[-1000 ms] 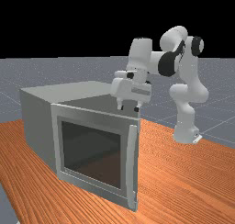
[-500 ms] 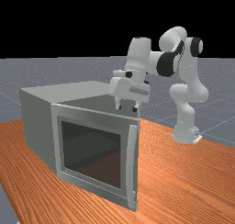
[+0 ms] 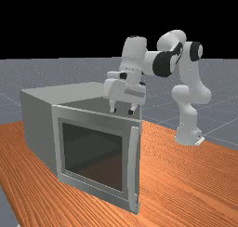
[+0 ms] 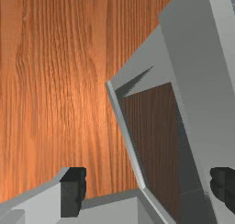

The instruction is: Close the microwave

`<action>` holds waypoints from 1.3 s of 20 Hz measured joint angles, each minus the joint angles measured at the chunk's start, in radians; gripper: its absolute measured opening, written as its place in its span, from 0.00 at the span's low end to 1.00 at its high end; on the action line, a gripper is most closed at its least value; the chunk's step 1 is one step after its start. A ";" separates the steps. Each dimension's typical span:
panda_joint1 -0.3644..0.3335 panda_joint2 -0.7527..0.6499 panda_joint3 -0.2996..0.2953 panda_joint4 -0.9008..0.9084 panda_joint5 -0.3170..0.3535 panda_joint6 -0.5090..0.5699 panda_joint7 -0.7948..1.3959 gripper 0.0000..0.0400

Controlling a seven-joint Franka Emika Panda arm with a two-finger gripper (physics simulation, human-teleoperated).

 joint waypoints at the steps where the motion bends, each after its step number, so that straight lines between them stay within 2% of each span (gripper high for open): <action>1: 0.000 0.018 0.000 0.028 0.001 -0.015 -0.002 1.00; 5: -0.002 0.076 0.001 0.123 0.008 -0.090 -0.009 1.00; 9: -0.003 0.103 0.002 0.120 0.011 -0.088 -0.010 1.00; 11: -0.004 0.108 0.001 0.094 0.011 -0.057 -0.009 1.00; 12: 0.001 0.088 -0.005 0.041 0.000 0.010 0.013 1.00; 16: 0.006 0.056 -0.006 -0.002 -0.013 0.074 0.014 1.00; 17: 0.004 0.066 -0.003 0.036 -0.005 0.019 0.007 1.00; 21: 0.004 0.059 -0.002 0.060 -0.004 -0.010 0.006 1.00; 23: 0.000 0.070 0.009 0.083 0.024 -0.030 0.004 1.00; 24: 0.023 0.078 -0.006 0.099 -0.012 -0.044 0.061 1.00; 26: 0.039 0.090 -0.009 0.119 -0.022 -0.054 0.099 0.97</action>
